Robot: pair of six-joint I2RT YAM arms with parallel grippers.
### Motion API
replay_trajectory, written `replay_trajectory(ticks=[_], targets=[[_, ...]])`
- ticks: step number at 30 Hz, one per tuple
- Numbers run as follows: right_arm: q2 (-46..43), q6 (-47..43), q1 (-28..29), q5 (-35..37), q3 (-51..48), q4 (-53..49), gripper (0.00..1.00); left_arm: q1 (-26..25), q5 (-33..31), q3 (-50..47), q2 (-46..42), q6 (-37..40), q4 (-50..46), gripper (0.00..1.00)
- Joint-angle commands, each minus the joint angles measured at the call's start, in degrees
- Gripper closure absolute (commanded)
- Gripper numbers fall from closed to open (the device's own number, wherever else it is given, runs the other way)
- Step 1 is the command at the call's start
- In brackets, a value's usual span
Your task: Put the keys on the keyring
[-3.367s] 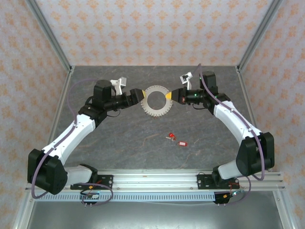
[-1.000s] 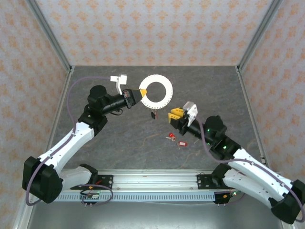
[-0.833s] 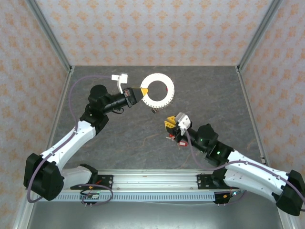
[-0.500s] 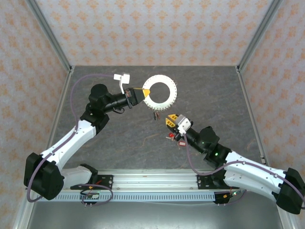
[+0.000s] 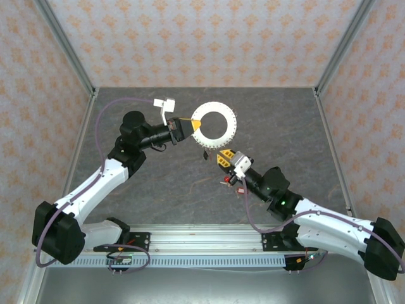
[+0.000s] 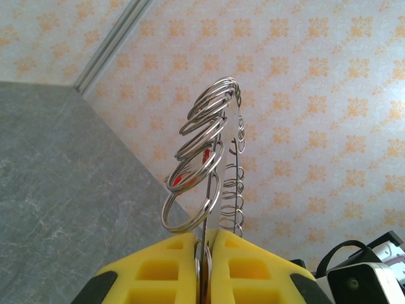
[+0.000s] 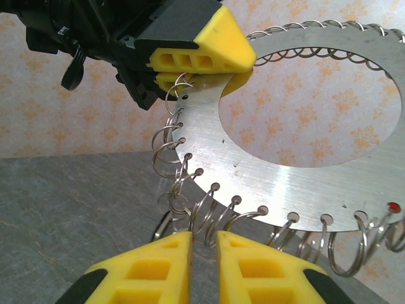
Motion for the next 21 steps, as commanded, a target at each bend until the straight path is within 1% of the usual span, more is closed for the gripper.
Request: replay_trajectory(ticks=[1,17,21], targets=[[0.4,0.1,0.2,-1.8,1.0,2.9,0.83,-0.4,0.7,2.6,-0.2,1.5,1.4,1.0],[2.0,0.1,0.3,-2.8,2.2,3.1,0.82,-0.6,-0.1,3.1,-0.5,2.4,-0.6,1.0],[2.1,-0.4,0.3,-2.4,1.7,3.0,0.8,-0.6,-0.4,3.1,-0.7,2.3,-0.8,1.0]])
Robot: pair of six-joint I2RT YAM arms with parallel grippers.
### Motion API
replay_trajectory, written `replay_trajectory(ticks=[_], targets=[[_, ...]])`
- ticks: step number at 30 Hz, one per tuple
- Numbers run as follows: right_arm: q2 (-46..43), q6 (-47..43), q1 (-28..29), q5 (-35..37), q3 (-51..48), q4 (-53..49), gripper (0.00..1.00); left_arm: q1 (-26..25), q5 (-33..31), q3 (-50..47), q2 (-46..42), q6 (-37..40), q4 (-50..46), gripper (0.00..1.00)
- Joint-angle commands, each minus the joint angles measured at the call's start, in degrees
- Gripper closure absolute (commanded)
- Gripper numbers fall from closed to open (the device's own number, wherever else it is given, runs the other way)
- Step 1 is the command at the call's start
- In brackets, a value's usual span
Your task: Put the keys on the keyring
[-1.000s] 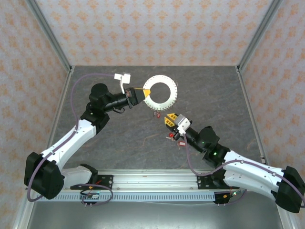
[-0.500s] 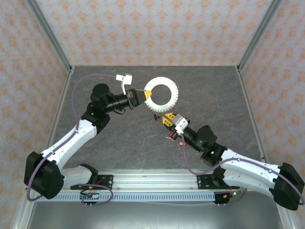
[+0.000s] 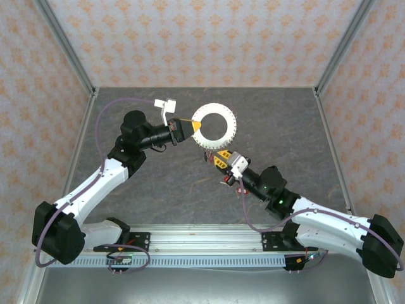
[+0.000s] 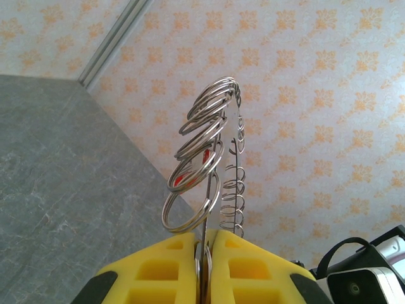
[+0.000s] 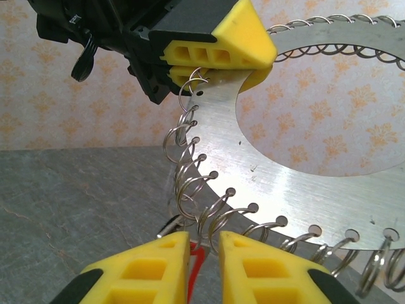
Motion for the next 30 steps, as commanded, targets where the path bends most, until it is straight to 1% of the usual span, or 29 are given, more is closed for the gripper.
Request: replay_trajectory(ticks=[1,7,12,17,19,23,27,30], targets=[[-0.1,-0.3,0.3,-0.9,1.3,2.4,0.79,-0.4,-0.4,2.5,-0.8,0.9,1.5,1.0],[-0.9,0.6,0.3,-1.1,1.2,2.1,0.79,-0.4,-1.4,2.7,-1.1,1.2,0.3,1.0],[-0.1,0.8,0.3,-2.6,2.3,1.9,0.8,-0.5,-2.3,2.3,-1.3,0.9,0.4,1.0],[0.5,0.8,0.3,-2.2,2.3,2.2,0.79,-0.4,-3.0,2.1,-1.3,0.7,0.5,1.0],[0.7,1.2,0.3,-1.6,2.0,2.4,0.77,-0.5,-2.9,2.1,-1.2,0.5,1.0,1.0],[0.9,1.6,0.3,0.1,1.8,4.1,0.77,-0.4,-2.7,2.1,-0.9,0.3,1.2,1.0],[1.8,1.3,0.3,2.2,2.0,6.4,0.73,-0.4,-2.7,1.9,-0.8,-0.1,1.5,1.0],[2.5,0.6,0.3,3.1,2.3,6.1,0.72,-0.5,-2.7,1.9,-0.8,-0.3,1.7,1.0]])
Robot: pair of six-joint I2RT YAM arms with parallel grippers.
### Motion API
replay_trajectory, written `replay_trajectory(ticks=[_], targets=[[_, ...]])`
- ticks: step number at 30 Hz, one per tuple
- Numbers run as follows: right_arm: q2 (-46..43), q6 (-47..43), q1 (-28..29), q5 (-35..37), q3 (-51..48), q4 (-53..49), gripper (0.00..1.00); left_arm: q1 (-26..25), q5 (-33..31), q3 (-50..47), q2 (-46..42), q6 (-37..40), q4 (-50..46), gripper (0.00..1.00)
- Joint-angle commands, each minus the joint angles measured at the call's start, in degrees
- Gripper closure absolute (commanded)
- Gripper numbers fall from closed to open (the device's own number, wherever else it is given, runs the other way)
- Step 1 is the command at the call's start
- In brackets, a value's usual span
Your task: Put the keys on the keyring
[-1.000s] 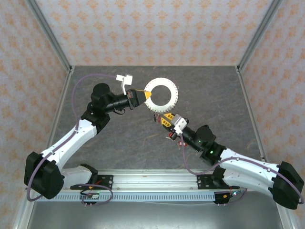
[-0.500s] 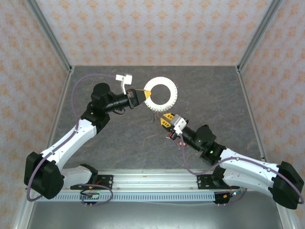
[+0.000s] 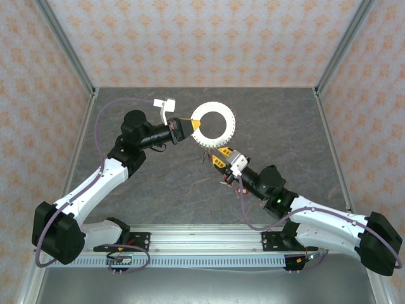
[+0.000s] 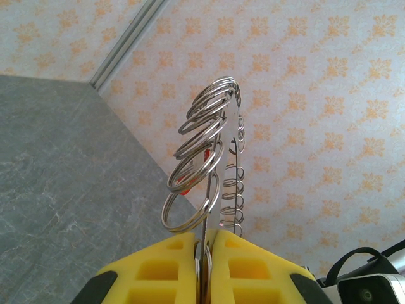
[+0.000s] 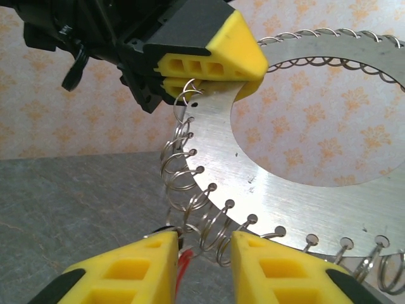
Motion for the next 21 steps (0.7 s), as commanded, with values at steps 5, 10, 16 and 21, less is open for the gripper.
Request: replay_trajectory(ticks=[5,10,16,21], targets=[[0.9,0.4,0.3,2.9,1.6,2.6,0.71,-0.5,-1.0,1.3,-0.9,-0.3,2.9,1.0],[0.9,0.9,0.3,4.7,1.1,2.8,0.7,-0.5,-1.2,1.1,-0.8,-0.4,3.1,1.0],[1.1,0.7,0.2,4.2,1.4,2.1,0.7,-0.5,-2.0,0.8,-0.8,-1.0,3.5,1.0],[1.7,1.3,0.3,4.5,1.1,3.7,0.7,-0.6,-2.7,0.5,-0.9,-1.5,3.9,1.0]])
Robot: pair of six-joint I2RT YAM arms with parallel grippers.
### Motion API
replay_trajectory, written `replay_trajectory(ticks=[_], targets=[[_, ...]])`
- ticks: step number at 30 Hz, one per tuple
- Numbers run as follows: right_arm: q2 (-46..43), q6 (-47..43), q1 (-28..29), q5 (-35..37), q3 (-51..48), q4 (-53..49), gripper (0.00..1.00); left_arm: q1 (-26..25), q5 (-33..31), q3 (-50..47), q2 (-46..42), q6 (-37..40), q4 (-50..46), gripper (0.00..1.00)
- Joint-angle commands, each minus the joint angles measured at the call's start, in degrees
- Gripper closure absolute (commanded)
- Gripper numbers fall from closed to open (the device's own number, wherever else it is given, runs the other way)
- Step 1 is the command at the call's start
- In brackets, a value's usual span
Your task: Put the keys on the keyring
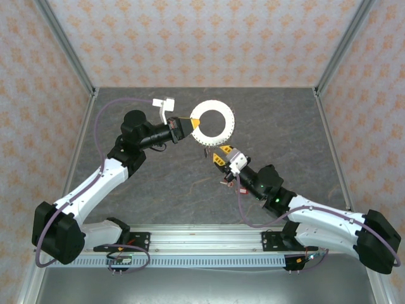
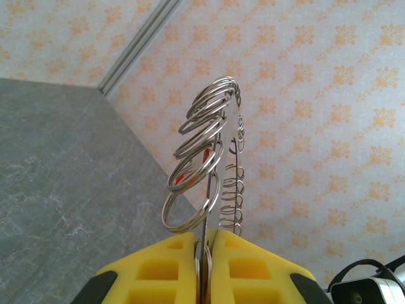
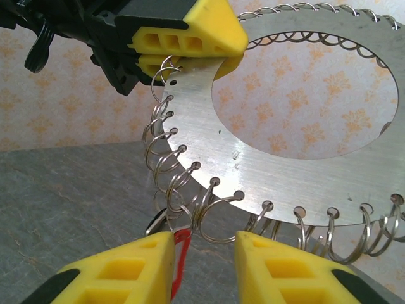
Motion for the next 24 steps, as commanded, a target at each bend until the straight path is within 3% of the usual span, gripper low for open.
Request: replay_trajectory(ticks=[1,5,13,24], targets=[[0.3,1.1,0.3,0.4,1.2,3.3,0.7,-0.5,-0.7,0.5,-1.0,-1.0,3.7,1.0],[1.4,0.7,0.3,-3.2,2.2,3.2,0.7,-0.6,-1.0,0.7,-1.1,-0.3,2.8,1.0],[1.8,0.6,0.3,-2.7,1.8,4.6,0.7,-0.5,-1.5,0.7,-0.9,-0.6,2.9,1.0],[-1.6,1.1,0.3,3.9,-2.2,5.2,0.69,-0.6,-3.7,0.8,-0.4,-1.6,3.0,1.0]])
